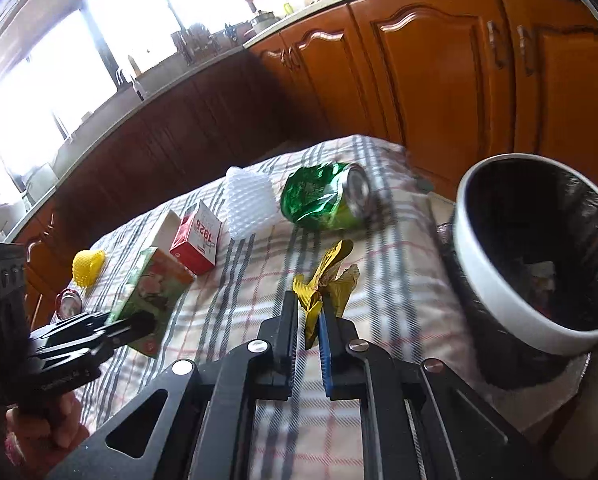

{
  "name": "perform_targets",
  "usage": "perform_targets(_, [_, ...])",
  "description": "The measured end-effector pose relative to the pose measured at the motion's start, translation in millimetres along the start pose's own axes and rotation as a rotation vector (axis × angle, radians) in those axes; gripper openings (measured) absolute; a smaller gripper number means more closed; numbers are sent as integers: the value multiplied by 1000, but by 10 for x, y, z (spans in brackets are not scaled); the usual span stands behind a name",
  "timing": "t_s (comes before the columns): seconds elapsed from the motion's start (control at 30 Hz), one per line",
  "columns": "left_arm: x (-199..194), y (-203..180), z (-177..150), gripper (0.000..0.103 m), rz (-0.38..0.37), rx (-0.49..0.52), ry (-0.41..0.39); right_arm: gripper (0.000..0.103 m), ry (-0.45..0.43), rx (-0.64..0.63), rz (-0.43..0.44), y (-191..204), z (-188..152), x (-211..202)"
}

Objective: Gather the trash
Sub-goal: 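Grasp the green milk carton with the left tool while the right tool grasps the yellow wrapper, then carry both items over the bin and open both tools to drop them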

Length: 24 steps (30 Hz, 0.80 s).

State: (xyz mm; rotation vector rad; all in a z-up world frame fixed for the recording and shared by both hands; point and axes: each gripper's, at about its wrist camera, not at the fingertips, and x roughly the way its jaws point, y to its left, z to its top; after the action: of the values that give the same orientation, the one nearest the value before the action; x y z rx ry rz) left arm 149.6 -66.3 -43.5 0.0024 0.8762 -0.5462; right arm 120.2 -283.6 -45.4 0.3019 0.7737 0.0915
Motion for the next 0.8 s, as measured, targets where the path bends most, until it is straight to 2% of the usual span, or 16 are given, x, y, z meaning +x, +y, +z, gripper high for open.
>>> perform_targets(0.43, [181,-891,173,30,-88,146,15,9,-88,65,-90,-511,-47,-692])
perform_targets(0.8, [365,-1392,368,30,-121,225,28,9,-140,119,-154,-901,-32,-1021])
